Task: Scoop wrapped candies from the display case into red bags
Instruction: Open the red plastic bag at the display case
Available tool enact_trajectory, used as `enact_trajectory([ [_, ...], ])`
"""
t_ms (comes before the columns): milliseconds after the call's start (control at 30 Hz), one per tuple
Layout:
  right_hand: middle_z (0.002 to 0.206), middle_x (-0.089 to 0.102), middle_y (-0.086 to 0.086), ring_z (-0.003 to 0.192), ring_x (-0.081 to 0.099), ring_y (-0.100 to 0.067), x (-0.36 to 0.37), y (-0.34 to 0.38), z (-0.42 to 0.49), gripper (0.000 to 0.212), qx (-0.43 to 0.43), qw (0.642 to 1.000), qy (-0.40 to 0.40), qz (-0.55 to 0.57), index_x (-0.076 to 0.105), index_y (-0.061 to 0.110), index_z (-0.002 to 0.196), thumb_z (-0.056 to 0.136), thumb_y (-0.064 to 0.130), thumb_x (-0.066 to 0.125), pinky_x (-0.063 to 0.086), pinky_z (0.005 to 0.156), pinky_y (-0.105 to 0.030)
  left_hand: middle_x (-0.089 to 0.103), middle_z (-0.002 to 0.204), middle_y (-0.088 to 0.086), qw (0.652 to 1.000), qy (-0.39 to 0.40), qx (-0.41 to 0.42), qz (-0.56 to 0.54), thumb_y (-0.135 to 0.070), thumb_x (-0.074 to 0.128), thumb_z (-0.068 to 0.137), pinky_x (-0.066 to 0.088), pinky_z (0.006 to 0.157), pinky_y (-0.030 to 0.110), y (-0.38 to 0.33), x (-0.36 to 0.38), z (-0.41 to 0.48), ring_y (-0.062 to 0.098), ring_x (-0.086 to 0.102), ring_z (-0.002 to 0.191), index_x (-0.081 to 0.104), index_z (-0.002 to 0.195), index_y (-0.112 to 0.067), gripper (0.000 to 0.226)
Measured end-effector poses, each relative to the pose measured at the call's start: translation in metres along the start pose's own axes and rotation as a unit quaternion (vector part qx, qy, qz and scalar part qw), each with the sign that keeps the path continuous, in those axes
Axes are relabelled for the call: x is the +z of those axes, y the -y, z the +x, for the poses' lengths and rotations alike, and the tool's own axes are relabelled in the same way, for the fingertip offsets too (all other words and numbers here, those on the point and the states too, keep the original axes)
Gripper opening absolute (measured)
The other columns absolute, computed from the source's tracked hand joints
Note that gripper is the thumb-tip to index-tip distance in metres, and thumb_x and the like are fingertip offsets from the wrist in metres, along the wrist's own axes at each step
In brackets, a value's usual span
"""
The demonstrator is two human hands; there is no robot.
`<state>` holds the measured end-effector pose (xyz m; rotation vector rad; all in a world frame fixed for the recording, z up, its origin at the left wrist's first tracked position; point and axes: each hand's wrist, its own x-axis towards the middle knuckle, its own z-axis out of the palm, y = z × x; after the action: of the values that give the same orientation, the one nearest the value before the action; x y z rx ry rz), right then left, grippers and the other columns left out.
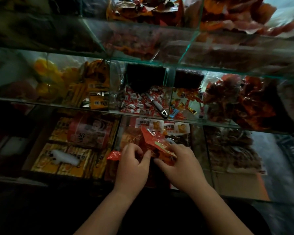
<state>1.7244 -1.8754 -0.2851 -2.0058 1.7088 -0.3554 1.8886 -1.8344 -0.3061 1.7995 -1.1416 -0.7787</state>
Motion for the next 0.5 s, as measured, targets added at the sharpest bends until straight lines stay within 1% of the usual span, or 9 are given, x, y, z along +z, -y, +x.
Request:
enact_trajectory([
  [67, 0.117, 0.061, 0.014, 0.115, 0.052, -0.01, -0.002, -0.003, 0.002, 0.074, 0.043, 0.999, 0.0, 0.028, 0.064, 0.033, 0.124, 0.071, 0.083, 0.05, 0.051, 0.099, -0.037, 0.065, 0.085, -0.009, 0.997, 0.032, -0.071, 0.012, -0.056, 0.068, 0.085, 0.043, 0.058, 0.012, 0.006, -0.007, -0.003, -0.008, 0.059, 0.079, 0.054, 0.086, -0.035, 0.025],
  [100, 0.118, 0.061, 0.013, 0.116, 0.054, -0.011, -0.003, -0.007, 0.004, 0.071, 0.067, 0.997, 0.007, 0.03, 0.065, 0.033, 0.125, 0.073, 0.079, 0.051, 0.051, 0.099, -0.038, 0.069, 0.082, -0.01, 0.991, 0.065, -0.113, 0.022, -0.062, 0.068, 0.082, 0.049, 0.06, 0.019, 0.007, -0.009, -0.002, -0.008, 0.062, 0.075, 0.057, 0.087, -0.034, 0.03],
  [133, 0.117, 0.061, 0.011, 0.115, 0.056, -0.012, -0.004, -0.01, 0.006, 0.061, 0.09, 0.995, 0.016, 0.033, 0.066, 0.033, 0.124, 0.077, 0.072, 0.056, 0.053, 0.097, -0.039, 0.072, 0.08, -0.011, 0.983, 0.101, -0.154, 0.022, -0.068, 0.067, 0.079, 0.055, 0.065, 0.027, 0.007, -0.01, 0.0, -0.004, 0.066, 0.072, 0.061, 0.089, -0.031, 0.038],
  [200, 0.108, 0.066, 0.009, 0.1, 0.064, -0.011, -0.005, -0.014, 0.009, 0.035, 0.135, 0.988, 0.021, 0.074, 0.072, 0.033, 0.113, 0.084, 0.051, 0.064, 0.059, 0.083, -0.037, 0.075, 0.086, -0.007, 0.962, 0.167, -0.216, -0.009, -0.08, 0.064, 0.07, 0.061, 0.082, 0.042, 0.003, -0.008, 0.008, 0.013, 0.073, 0.084, 0.069, 0.093, -0.024, 0.061],
  [267, 0.085, 0.071, 0.01, 0.073, 0.066, -0.005, -0.006, -0.017, 0.009, 0.015, 0.143, 0.985, -0.001, 0.095, 0.077, 0.029, 0.092, 0.088, 0.035, 0.064, 0.058, 0.063, -0.03, 0.077, 0.095, 0.0, 0.951, 0.198, -0.239, -0.016, -0.087, 0.06, 0.064, 0.061, 0.084, 0.043, -0.008, -0.005, 0.015, 0.024, 0.074, 0.088, 0.073, 0.1, -0.021, 0.076],
  [300, 0.075, 0.07, 0.009, 0.064, 0.064, -0.005, -0.008, -0.018, 0.009, 0.015, 0.138, 0.986, -0.015, 0.089, 0.077, 0.026, 0.083, 0.09, 0.029, 0.064, 0.055, 0.057, -0.029, 0.077, 0.091, 0.001, 0.951, 0.194, -0.239, -0.013, -0.087, 0.061, 0.065, 0.061, 0.078, 0.038, -0.012, -0.001, 0.019, 0.024, 0.075, 0.082, 0.074, 0.099, -0.02, 0.076],
  [367, 0.073, 0.068, 0.008, 0.065, 0.063, -0.009, -0.014, -0.022, 0.01, 0.019, 0.126, 0.989, -0.037, 0.07, 0.077, 0.019, 0.078, 0.091, 0.022, 0.064, 0.057, 0.059, -0.034, 0.077, 0.074, 0.0, 0.959, 0.163, -0.23, -0.002, -0.073, 0.066, 0.079, 0.058, 0.059, 0.031, -0.02, 0.007, 0.025, 0.017, 0.074, 0.063, 0.076, 0.087, -0.017, 0.058],
  [400, 0.078, 0.07, 0.006, 0.07, 0.065, -0.013, -0.02, -0.024, 0.011, 0.019, 0.118, 0.99, -0.051, 0.064, 0.079, 0.016, 0.08, 0.091, 0.021, 0.064, 0.058, 0.063, -0.038, 0.075, 0.068, 0.001, 0.962, 0.146, -0.23, -0.007, -0.059, 0.068, 0.088, 0.054, 0.051, 0.031, -0.023, 0.012, 0.026, 0.016, 0.071, 0.054, 0.076, 0.082, -0.014, 0.046],
  [500, 0.081, 0.073, 0.008, 0.074, 0.068, -0.013, -0.044, -0.033, 0.015, 0.017, 0.112, 0.984, -0.105, 0.095, 0.081, 0.02, 0.086, 0.092, 0.021, 0.066, 0.06, 0.066, -0.038, 0.072, 0.062, 0.009, 0.957, 0.137, -0.241, -0.079, -0.021, 0.063, 0.098, 0.038, 0.035, 0.026, -0.034, 0.023, 0.016, 0.016, 0.056, 0.038, 0.073, 0.083, -0.004, 0.025],
])
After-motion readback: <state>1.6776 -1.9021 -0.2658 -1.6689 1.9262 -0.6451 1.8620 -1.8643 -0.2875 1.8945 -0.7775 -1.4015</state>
